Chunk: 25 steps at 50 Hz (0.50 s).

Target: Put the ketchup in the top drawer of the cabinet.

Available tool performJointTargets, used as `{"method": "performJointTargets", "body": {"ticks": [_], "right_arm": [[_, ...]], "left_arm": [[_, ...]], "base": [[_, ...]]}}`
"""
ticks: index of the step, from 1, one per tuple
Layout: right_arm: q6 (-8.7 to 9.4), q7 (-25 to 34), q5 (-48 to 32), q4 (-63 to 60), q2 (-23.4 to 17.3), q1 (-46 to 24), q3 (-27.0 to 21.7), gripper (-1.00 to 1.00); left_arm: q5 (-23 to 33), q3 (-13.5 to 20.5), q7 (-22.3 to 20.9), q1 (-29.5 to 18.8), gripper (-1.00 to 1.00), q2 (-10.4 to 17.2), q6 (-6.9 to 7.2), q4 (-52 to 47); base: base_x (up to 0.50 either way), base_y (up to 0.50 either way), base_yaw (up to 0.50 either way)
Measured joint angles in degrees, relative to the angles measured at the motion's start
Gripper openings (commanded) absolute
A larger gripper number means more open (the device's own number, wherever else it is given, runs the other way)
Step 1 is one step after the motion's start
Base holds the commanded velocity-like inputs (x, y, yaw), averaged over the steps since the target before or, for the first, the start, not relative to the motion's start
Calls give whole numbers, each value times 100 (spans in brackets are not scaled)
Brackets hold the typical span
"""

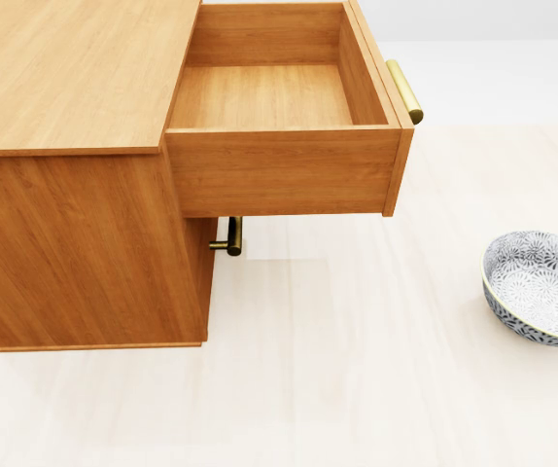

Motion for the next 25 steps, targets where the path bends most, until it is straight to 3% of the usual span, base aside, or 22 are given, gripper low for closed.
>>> {"method": "performJointTargets", "body": {"ticks": [25], "right_arm": [[0, 0, 232, 775, -201, -40, 314, 100]], "left_arm": [[6, -5, -11, 27, 100, -14, 0, -8]], "base": [[0, 0, 0]]}}
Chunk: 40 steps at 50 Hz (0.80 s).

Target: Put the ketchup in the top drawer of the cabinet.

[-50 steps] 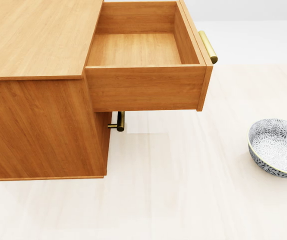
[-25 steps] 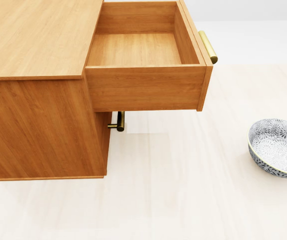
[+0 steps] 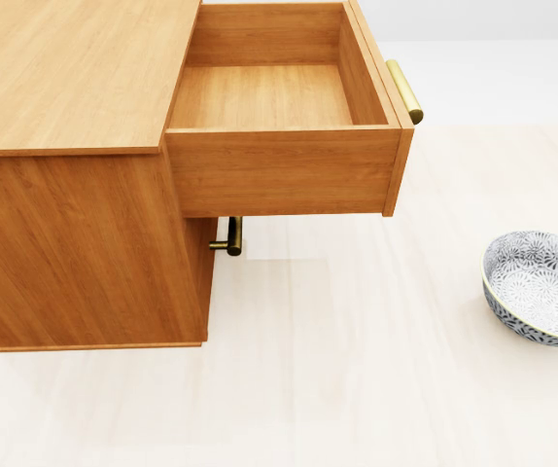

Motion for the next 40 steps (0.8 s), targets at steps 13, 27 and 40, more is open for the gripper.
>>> {"method": "performJointTargets", "body": {"ticks": [13, 27, 40], "right_arm": [[0, 0, -16, 71, -107, -69, 103, 100], [0, 0, -38, 361, -240, -181, 266, 100], [0, 0, 30, 628, -328, -294, 459, 100]], "left_arm": [[14, -14, -1, 7, 100, -6, 0, 3], [16, -22, -13, 21, 100, -17, 0, -10], [56, -74, 5, 1, 100, -2, 0, 64]], "base": [[0, 0, 0], [0, 0, 0], [0, 0, 0]]}}
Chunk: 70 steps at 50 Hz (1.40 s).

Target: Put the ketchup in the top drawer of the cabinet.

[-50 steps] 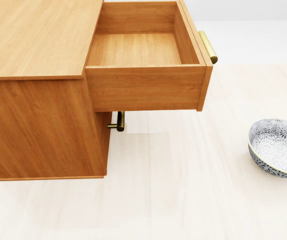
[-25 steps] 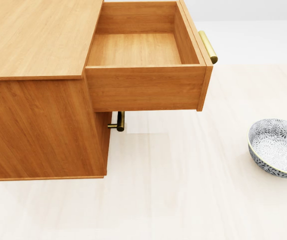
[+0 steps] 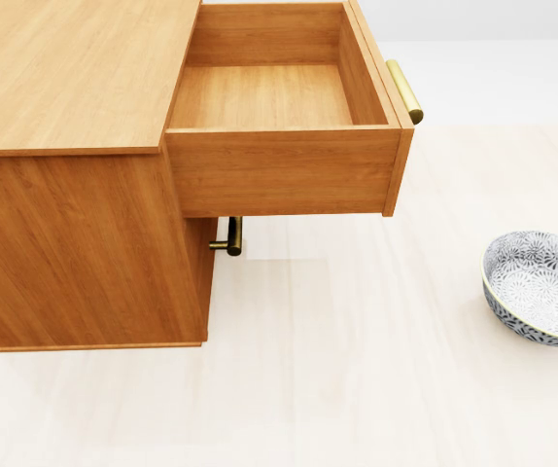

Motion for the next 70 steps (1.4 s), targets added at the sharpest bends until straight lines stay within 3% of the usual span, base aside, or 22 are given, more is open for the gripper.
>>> {"method": "performJointTargets", "body": {"ticks": [17, 18, 19, 20, 21, 46, 56, 70], "right_arm": [[0, 0, 232, 480, -88, -65, 247, 98], [0, 0, 244, 498, -90, -63, 255, 49], [0, 0, 253, 514, -93, -61, 262, 14], [0, 0, 265, 527, -93, -58, 269, -85], [0, 0, 276, 535, -93, -53, 275, -100], [0, 0, 154, -159, 140, 201, 89, -100], [0, 0, -275, -2081, 408, -87, 134, -100], [0, 0, -982, -5066, 722, -731, 841, -100]], "left_arm": [[12, -23, 18, 6, 100, 10, 0, -8], [12, -23, 19, 5, 100, 9, 0, -10], [13, -24, 20, 5, 100, 9, 0, -10], [14, -24, 21, 3, 100, 9, 0, -11], [15, -25, 22, 2, 100, 9, 0, -11], [47, -62, 35, 17, 100, 4, 0, 4], [18, -31, 13, 25, 100, -2, 0, -18], [-2, -17, -22, 46, 100, -17, 0, -53]], "base": [[0, 0, 0], [0, 0, 0], [0, 0, 0], [0, 0, 0], [0, 0, 0], [0, 0, 0], [0, 0, 0], [0, 0, 0]]}}
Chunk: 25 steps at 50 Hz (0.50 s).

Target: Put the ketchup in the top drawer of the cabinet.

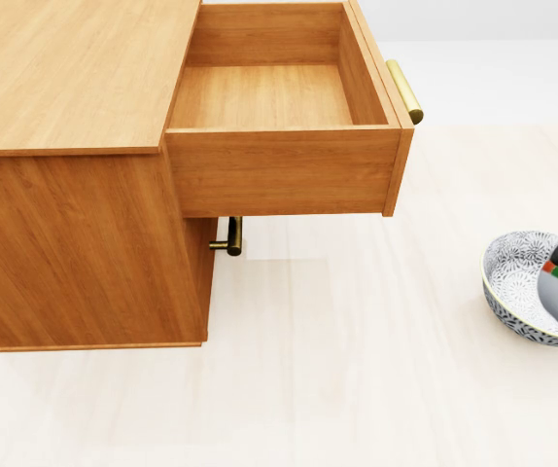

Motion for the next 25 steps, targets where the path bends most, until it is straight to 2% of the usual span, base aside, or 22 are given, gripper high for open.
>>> {"method": "performJointTargets", "body": {"ticks": [7, 15, 25], "right_arm": [[0, 0, -260, -1219, 237, -175, 407, -100], [0, 0, -185, -2295, 479, -551, 865, -100], [0, 0, -172, -2337, 752, -1074, 1556, -100]], "left_arm": [[-16, 17, -13, 6, 100, -5, 0, -13], [-15, 18, -35, 27, 100, -19, 0, -20], [-25, 27, -26, 7, 100, -10, 0, -17]], "base": [[0, 0, 0], [0, 0, 0], [0, 0, 0]]}}
